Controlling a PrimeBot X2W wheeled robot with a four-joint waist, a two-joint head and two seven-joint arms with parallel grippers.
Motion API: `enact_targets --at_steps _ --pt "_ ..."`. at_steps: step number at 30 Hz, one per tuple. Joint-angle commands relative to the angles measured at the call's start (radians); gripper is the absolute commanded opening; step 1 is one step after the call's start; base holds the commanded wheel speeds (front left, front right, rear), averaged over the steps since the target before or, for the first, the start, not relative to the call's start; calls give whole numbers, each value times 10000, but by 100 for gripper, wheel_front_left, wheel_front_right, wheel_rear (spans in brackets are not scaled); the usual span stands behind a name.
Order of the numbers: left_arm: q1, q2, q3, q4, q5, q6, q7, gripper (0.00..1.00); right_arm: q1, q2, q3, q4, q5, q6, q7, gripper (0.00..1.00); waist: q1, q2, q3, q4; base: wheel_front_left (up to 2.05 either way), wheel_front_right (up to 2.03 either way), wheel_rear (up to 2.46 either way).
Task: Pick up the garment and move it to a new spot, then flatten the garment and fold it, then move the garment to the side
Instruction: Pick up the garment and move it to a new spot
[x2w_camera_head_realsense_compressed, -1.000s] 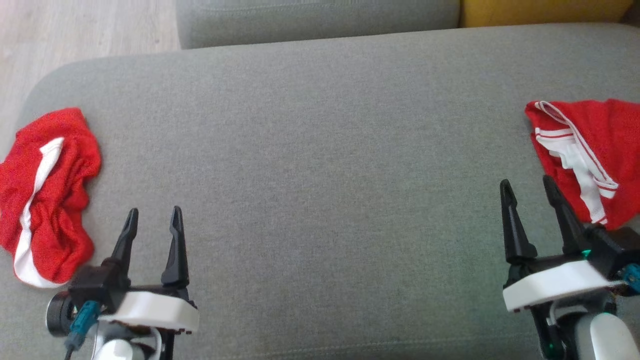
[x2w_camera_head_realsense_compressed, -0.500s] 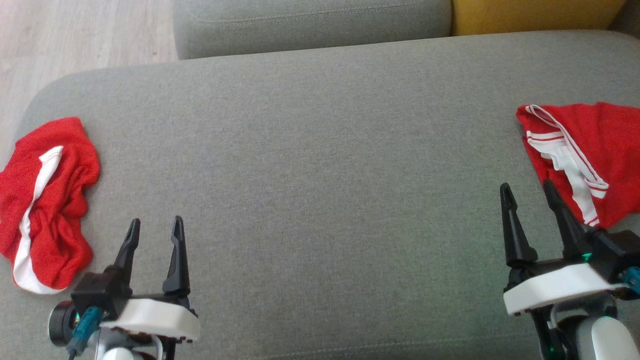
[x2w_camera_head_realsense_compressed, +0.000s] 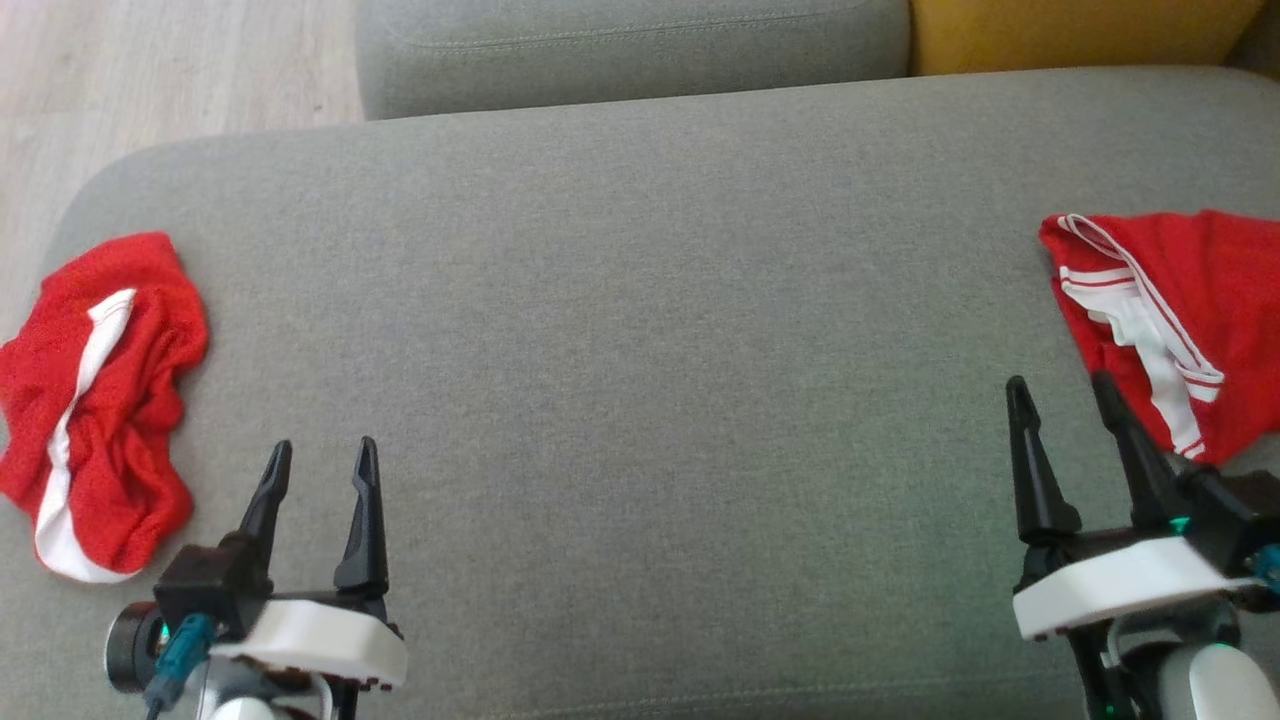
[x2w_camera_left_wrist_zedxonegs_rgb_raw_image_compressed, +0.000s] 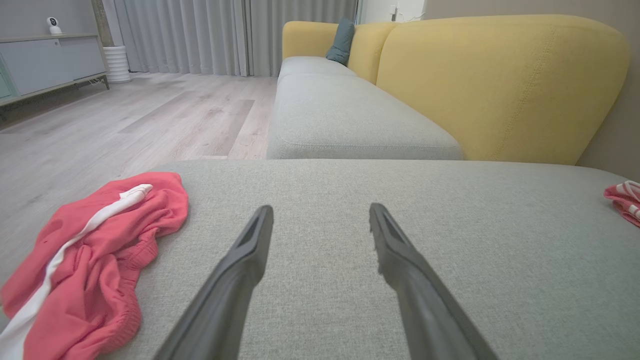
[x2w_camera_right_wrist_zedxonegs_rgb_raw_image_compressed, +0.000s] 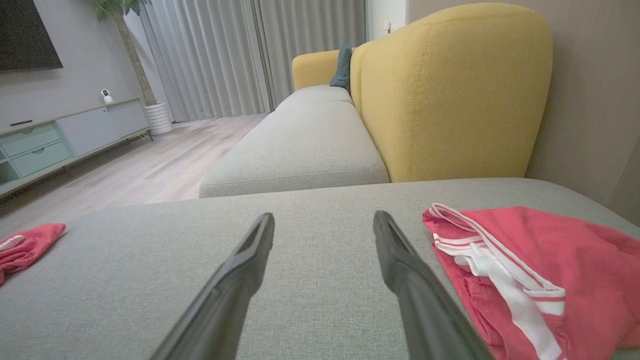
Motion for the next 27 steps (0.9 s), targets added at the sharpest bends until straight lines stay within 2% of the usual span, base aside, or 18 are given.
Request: enact_targets --at_steps 1,7,22,27 --pt "-361 175 374 -309 -64 68 -28 100 -188 -32 131 -432 20 -9 0 100 1 -1 6 64 0 0 0" --pt "-475 132 350 -312 -118 88 -40 100 -92 -32 56 -624 -102 -9 93 100 1 -1 -1 661 0 0 0" --pt "-665 31 445 -184 -179 117 -215 100 -12 -32 253 -1192 -281 -9 584 100 1 -1 -185 3439 0 0 0" --pt "-596 61 521 -247 -204 181 -234 100 -48 -34 466 -1267 -309 -9 662 100 1 -1 -224 4040 0 0 0"
